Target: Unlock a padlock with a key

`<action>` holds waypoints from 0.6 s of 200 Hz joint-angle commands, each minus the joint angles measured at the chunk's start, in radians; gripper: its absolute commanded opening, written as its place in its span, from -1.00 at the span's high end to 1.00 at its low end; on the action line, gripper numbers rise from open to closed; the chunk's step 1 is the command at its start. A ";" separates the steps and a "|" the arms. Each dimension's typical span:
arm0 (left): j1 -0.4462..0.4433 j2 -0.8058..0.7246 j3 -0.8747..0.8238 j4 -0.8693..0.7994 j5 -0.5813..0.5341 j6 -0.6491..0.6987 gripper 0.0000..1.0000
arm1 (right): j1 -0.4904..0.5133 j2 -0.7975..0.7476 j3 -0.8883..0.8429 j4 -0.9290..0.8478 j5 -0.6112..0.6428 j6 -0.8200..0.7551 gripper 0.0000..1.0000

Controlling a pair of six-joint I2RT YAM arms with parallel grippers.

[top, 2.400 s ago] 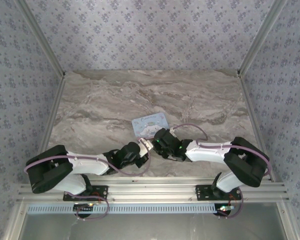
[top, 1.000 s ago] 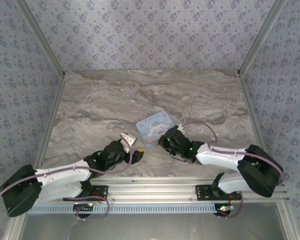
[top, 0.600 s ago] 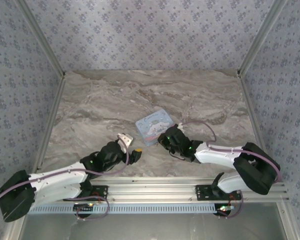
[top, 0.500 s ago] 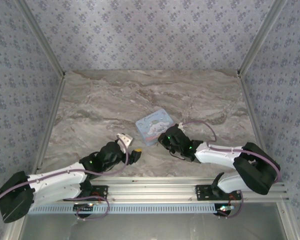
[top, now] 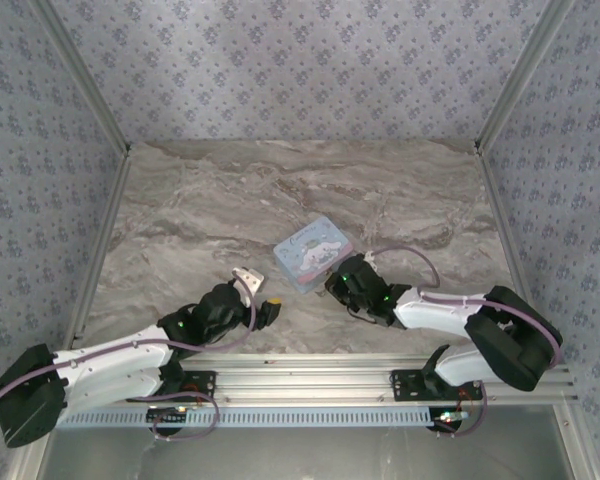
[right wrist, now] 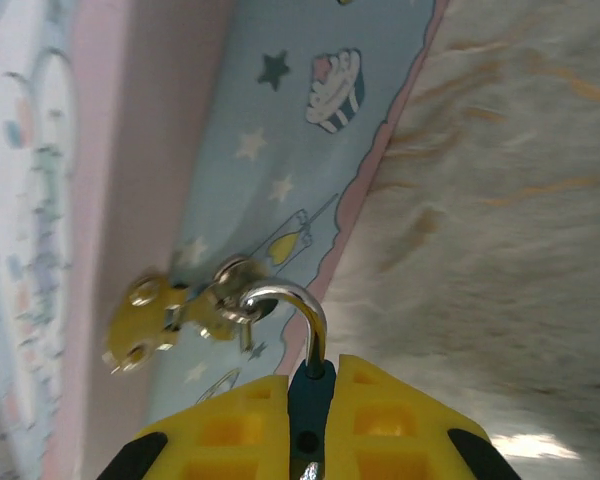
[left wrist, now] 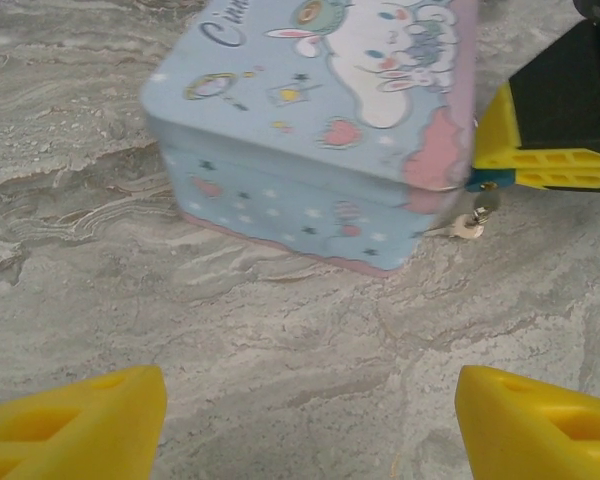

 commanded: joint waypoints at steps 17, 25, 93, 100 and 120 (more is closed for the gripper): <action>0.005 -0.026 0.007 -0.028 -0.012 -0.003 -0.52 | -0.019 -0.044 -0.019 -0.101 0.026 -0.041 1.00; 0.006 -0.027 0.009 -0.032 -0.013 -0.003 -0.52 | -0.031 -0.052 -0.027 -0.085 0.024 -0.044 1.00; 0.005 -0.038 0.017 -0.056 -0.020 -0.002 -0.52 | -0.106 -0.103 -0.007 -0.112 -0.002 -0.103 1.00; 0.005 -0.038 0.015 -0.056 -0.020 -0.002 -0.52 | -0.108 -0.105 -0.004 -0.116 -0.004 -0.106 1.00; 0.005 -0.035 0.012 -0.053 -0.023 -0.008 -0.52 | -0.111 -0.106 0.003 -0.131 -0.005 -0.119 1.00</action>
